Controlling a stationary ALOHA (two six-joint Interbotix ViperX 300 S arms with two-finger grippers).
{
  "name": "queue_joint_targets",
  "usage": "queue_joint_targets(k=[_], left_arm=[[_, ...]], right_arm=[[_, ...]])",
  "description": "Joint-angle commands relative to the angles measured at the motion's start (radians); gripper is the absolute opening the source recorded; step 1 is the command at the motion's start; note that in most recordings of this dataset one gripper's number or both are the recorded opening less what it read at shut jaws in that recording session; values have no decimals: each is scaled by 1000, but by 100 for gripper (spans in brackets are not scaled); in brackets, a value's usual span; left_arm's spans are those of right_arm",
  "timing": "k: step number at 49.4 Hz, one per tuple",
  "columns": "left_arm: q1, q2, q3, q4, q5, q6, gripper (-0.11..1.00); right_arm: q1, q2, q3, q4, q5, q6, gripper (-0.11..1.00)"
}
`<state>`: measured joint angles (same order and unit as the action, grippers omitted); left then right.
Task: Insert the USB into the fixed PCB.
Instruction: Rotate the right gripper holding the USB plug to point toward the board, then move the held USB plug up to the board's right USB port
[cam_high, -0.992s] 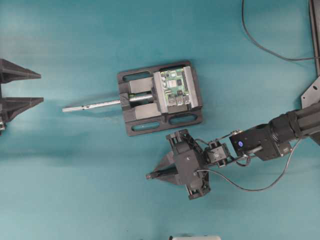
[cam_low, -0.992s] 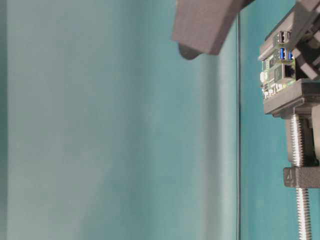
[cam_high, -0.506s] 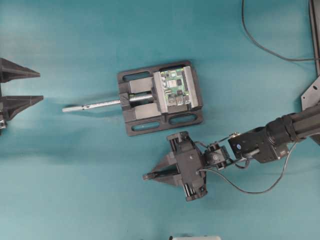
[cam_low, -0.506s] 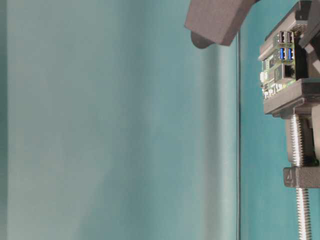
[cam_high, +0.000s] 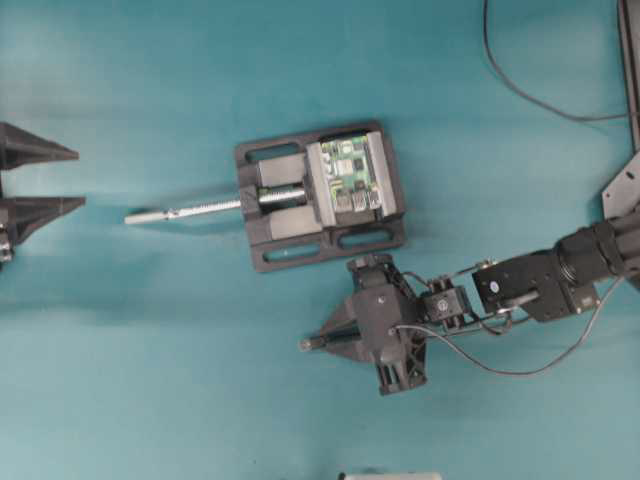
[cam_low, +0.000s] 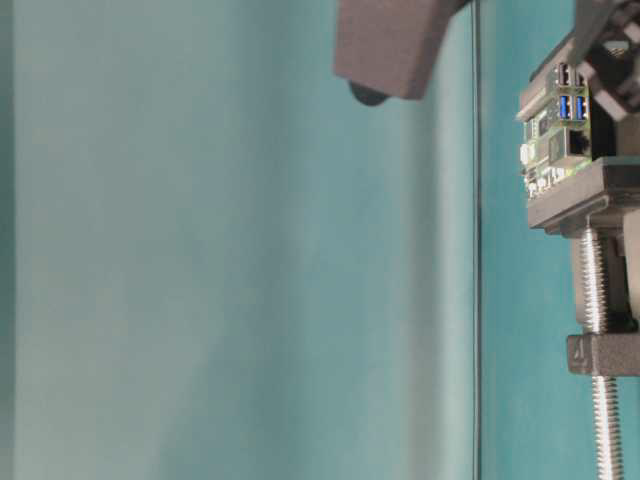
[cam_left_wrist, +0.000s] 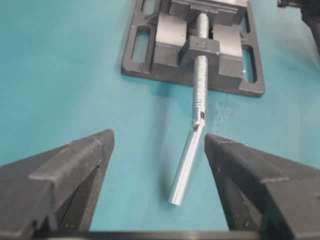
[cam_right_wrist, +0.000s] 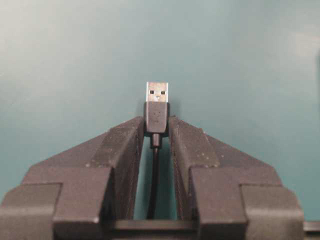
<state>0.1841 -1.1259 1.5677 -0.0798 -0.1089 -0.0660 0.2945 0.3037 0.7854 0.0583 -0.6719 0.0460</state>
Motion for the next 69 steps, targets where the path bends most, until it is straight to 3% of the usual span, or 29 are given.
queue_joint_targets(k=[1, 8, 15, 22, 23, 34, 42, 44, 48, 57, 69], left_arm=[[2, 3, -11, 3, -8, -11, 89], [2, 3, -11, 3, -6, -11, 89], [3, 2, -11, 3, -8, -11, 89], [2, 2, -11, 3, -6, -11, 89], [2, 2, -11, 3, -8, -11, 89], [2, 2, -11, 3, -6, -11, 89], [2, 2, -11, 3, -6, -11, 89], [2, 2, -11, 2, -8, -11, 89], [2, 2, -11, 3, -6, -11, 89], [2, 2, -11, 3, -6, -11, 89], [2, 2, -9, 3, -8, -11, 89]], right_arm=[[17, -34, -6, 86, -23, -12, 21], [58, -34, -9, 242, -43, -94, 21], [114, -34, -14, 479, -54, -225, 21], [192, -34, -38, 781, -106, -373, 21], [210, -35, -44, 847, -121, -402, 21], [328, -32, -101, 1344, -268, -655, 21], [385, -3, -187, 1687, -457, -867, 21], [391, 11, -213, 1747, -495, -902, 21], [394, 43, -259, 1829, -558, -957, 21], [396, 115, -342, 1917, -686, -974, 21], [393, 202, -445, 1968, -862, -956, 21]])
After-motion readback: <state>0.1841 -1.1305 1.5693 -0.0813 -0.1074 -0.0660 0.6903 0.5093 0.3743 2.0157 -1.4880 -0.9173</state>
